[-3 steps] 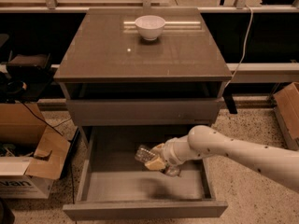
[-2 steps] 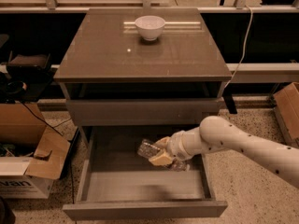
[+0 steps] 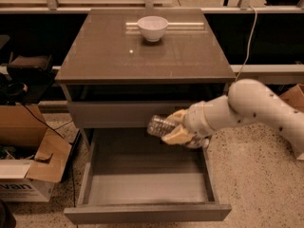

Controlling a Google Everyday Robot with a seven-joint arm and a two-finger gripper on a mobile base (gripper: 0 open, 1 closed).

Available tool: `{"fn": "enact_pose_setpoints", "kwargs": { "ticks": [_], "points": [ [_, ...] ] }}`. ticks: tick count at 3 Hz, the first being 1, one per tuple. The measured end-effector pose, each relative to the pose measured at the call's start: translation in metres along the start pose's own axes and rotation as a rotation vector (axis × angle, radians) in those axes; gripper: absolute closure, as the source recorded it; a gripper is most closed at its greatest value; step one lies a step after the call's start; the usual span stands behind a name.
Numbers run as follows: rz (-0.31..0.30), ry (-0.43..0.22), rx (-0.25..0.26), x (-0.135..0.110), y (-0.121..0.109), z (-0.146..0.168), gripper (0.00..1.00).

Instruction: Pick water bottle from middle drawer and place on counter

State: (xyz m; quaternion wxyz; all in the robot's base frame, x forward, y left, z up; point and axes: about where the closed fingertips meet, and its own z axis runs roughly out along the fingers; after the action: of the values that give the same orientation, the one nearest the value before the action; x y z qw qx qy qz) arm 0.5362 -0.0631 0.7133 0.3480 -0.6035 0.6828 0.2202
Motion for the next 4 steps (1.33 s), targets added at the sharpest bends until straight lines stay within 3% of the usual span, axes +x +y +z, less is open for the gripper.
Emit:
{"fn": "enact_pose_setpoints", "kwargs": {
  "ticks": [1, 2, 3, 4],
  "points": [
    [-0.1, 0.049, 0.134, -0.058, -0.059, -0.056, 1.0],
    [-0.09, 0.056, 0.13, -0.055, -0.054, -0.053, 1.0],
    [-0.062, 0.116, 0.223, -0.043, -0.057, -0.072, 1.0],
    [-0.06, 0.181, 0.336, -0.034, -0.08, -0.102, 1.0]
  ]
}}
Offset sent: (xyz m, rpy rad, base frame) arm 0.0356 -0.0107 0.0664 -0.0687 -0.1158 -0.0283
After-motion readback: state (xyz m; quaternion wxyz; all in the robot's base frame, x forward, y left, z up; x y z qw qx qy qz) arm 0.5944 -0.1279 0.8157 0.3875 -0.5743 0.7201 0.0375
